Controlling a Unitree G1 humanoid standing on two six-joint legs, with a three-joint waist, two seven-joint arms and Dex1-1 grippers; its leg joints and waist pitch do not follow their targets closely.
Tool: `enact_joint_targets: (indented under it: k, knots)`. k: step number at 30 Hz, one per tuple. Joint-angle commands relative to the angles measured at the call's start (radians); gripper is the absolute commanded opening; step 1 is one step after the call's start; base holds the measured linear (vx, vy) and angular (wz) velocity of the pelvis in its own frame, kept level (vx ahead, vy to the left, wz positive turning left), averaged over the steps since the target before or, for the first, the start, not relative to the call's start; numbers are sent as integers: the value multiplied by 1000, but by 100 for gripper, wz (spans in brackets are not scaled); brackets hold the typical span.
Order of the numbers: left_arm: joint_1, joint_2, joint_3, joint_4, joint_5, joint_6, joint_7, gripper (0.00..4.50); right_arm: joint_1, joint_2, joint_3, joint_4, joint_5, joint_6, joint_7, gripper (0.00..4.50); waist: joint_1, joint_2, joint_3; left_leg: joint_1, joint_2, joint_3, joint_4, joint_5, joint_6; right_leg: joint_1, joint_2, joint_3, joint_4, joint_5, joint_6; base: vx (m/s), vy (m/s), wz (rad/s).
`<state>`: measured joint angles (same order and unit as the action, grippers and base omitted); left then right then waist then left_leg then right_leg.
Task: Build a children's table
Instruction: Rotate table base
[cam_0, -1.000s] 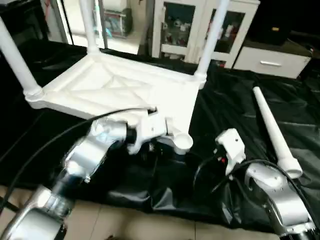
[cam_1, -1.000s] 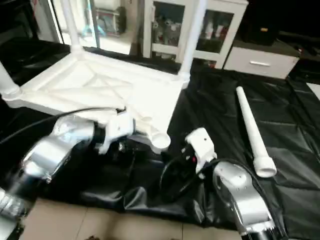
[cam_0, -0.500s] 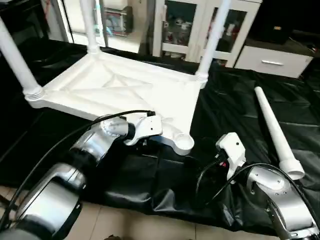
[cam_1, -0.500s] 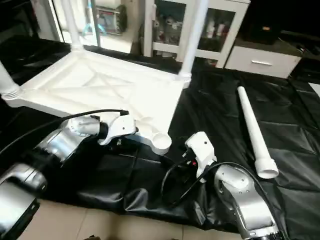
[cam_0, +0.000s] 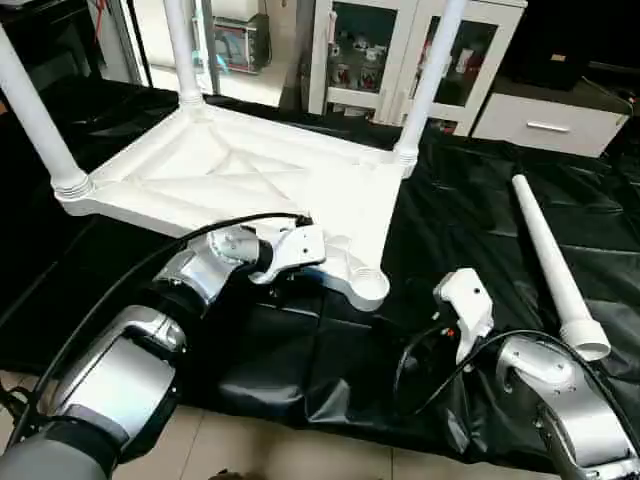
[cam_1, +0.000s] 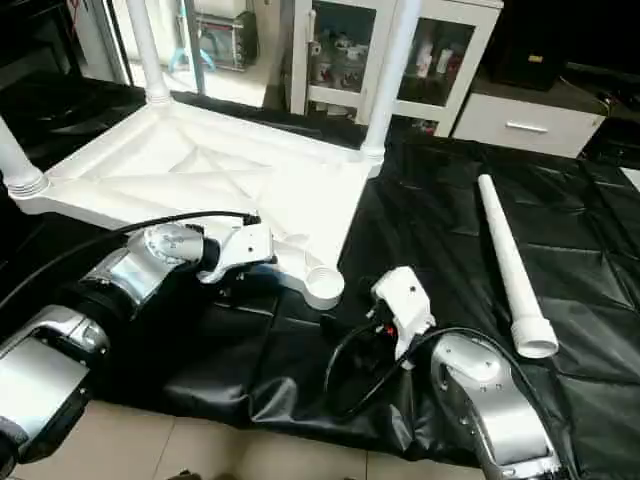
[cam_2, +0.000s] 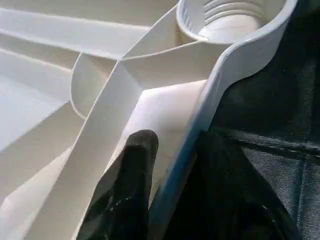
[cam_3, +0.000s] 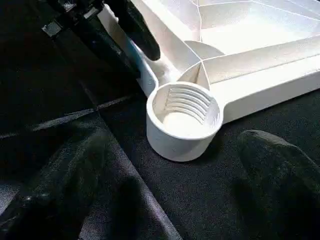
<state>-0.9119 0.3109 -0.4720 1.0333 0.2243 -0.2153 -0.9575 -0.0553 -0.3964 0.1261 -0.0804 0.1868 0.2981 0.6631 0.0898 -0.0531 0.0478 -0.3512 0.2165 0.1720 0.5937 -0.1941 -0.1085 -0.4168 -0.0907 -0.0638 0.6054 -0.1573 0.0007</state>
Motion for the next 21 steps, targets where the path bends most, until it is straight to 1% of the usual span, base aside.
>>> enact_joint_targets:
  k: [1, 2, 3, 6, 8, 9, 10, 11, 12, 14, 16, 18, 20, 21]
  knots:
    - [-8, -8, -25, 19, 25, -18, -37, 142, -11, -13, -9, -9, 0, 3, 6, 450, 3, 4, -65, -1, 7, 3, -73, -208, 34, 62, -42, 37, -63, -164, -200, 0, 0, 0]
    - [-10, -4, -38, 17, 37, -23, -51, 142, -12, -14, -9, -9, 0, 3, 7, 450, 3, -5, -65, -2, 8, 4, -72, -206, 36, 63, -42, 37, -63, -163, -199, 0, 0, 0]
    - [-15, 1, -57, 19, 60, -35, -75, 131, -14, -15, -8, -8, 0, 2, 9, 450, 4, 0, -64, -1, 8, 3, -73, -203, 37, 62, -44, 37, -62, -167, -200, 0, 0, 0]
    - [-19, 7, -93, 24, 98, -51, -116, 106, -14, -17, -6, -7, 0, 1, 11, 450, 3, 0, -63, 0, 8, 4, -74, -208, 35, 62, -44, 38, -64, -180, -193, 0, 0, 0]
    - [-20, 10, -108, 26, 110, -53, -142, 97, -13, -18, -4, -9, -1, 1, 12, 450, 4, 2, -62, -1, 8, 3, -75, -212, 33, 62, -45, 38, -65, -189, -192, 0, 0, 0]
    - [-20, 10, -113, 29, 115, -51, -155, 93, -12, -18, -4, -10, -1, 1, 12, 450, 4, 1, -60, 1, 9, 3, -76, -223, 31, 60, -46, 38, -67, -207, -189, 0, 0, 0]
    - [-22, 11, -118, 31, 122, -53, -162, 85, -11, -18, -3, -12, -1, 1, 12, 450, 3, 2, -59, -1, 9, 2, -78, -234, 27, 62, -46, 38, -68, -228, -185, 0, 0, 0]
    - [-23, 11, -120, 32, 126, -55, -164, 76, -11, -18, -3, -12, -1, 1, 12, 450, 2, 1, -58, -1, 9, 2, -79, -243, 25, 61, -46, 37, -72, -246, -180, 0, 0, 0]
    - [-28, 15, -133, 41, 146, -56, -172, 70, -9, -19, -4, -14, -1, 1, 12, 450, 2, 3, -59, 2, 9, 1, -78, -252, 23, 60, -48, 38, -74, -270, -172, 0, 0, 0]
    - [-30, 16, -136, 46, 153, -55, -178, 66, -9, -19, -4, -15, -1, 1, 11, 450, 2, 1, -60, 1, 9, 1, -79, -246, 23, 60, -47, 38, -74, -265, -169, 0, 0, 0]
    - [-30, 17, -133, 50, 159, -50, -186, 47, -7, -21, -3, -17, -1, 1, 10, 450, 2, 0, -60, -1, 8, 1, -77, -231, 24, 61, -46, 38, -71, -241, -175, 0, 0, 0]
    - [-28, 22, -130, 49, 163, -9, -199, 44, -4, -22, -4, -17, 0, -1, 10, 450, 1, 0, -61, -1, 9, 2, -77, -225, 27, 62, -46, 38, -69, -225, -183, 0, 0, 0]
    - [-19, 30, -122, 37, 150, 55, -241, 42, -3, -22, -4, -18, 0, -1, 11, 450, 0, 1, -60, -1, 9, 2, -77, -223, 28, 62, -47, 39, -68, -223, -189, 0, 0, 0]
    - [-12, 35, -119, 25, 143, 83, -269, 36, -2, -23, -4, -19, 1, -1, 12, 450, -1, -1, -61, -1, 9, 2, -77, -222, 29, 62, -47, 38, -68, -227, -193, 0, 0, 0]
